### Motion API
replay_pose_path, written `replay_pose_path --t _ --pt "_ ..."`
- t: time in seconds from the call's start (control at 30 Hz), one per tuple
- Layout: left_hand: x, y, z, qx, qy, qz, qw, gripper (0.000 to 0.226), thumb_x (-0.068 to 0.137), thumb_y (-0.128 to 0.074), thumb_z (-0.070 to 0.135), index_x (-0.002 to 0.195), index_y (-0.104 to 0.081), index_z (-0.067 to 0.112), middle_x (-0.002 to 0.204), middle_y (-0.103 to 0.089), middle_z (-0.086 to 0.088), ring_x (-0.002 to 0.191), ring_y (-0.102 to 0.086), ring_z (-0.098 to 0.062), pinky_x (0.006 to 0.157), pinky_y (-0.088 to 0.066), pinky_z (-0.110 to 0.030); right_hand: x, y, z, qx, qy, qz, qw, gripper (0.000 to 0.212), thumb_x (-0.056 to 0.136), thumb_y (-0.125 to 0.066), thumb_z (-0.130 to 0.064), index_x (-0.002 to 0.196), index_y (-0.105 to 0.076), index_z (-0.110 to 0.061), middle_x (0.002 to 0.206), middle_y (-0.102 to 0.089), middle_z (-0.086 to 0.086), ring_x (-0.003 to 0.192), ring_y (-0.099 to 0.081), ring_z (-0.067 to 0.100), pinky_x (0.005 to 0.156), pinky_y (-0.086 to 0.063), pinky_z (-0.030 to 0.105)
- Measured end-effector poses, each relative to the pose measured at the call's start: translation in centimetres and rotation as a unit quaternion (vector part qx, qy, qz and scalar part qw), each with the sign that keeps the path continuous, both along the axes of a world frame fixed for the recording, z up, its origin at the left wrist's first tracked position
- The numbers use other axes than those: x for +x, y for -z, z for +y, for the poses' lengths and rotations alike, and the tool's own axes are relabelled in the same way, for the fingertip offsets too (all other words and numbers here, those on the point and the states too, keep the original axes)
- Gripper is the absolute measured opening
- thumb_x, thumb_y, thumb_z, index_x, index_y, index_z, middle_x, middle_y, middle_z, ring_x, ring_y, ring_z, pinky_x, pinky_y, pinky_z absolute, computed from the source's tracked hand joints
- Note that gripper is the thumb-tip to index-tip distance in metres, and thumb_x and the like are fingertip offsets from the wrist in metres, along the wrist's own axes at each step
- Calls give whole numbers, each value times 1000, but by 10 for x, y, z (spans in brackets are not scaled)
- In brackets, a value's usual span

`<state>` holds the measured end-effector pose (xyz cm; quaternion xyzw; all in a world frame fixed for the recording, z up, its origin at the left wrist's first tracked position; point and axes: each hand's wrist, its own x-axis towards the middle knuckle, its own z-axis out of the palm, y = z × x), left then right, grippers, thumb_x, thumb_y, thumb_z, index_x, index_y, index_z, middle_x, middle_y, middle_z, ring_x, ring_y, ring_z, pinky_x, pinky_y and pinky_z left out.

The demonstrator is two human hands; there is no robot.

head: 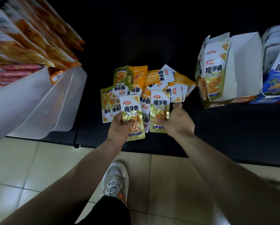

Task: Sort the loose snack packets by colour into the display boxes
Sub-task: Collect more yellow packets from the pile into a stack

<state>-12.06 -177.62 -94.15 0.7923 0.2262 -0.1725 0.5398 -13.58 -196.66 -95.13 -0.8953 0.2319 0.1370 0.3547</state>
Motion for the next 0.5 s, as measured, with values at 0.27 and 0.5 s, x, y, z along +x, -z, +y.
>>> replay_pose_path --t 0.27,0.5 --pt "-3 2 7 -12 0 -17 1000 19 95 -59 10 112 -61 20 92 -66 7 83 -62 -13 78 -49 -31 -15 -11 -10 192 105 -53 974 21 93 -70 -27 105 -54 -21 96 -62 -7 84 -60 8 64 -47 24" --pt "-10 -9 0 -161 30 7 987 19 94 -67 27 110 -65 18 100 -75 0 97 -71 -24 83 -56 -40 -28 -20 27 303 74 -43 949 23 80 -84 -28 90 -65 -22 91 -72 -3 86 -69 10 72 -55 26"
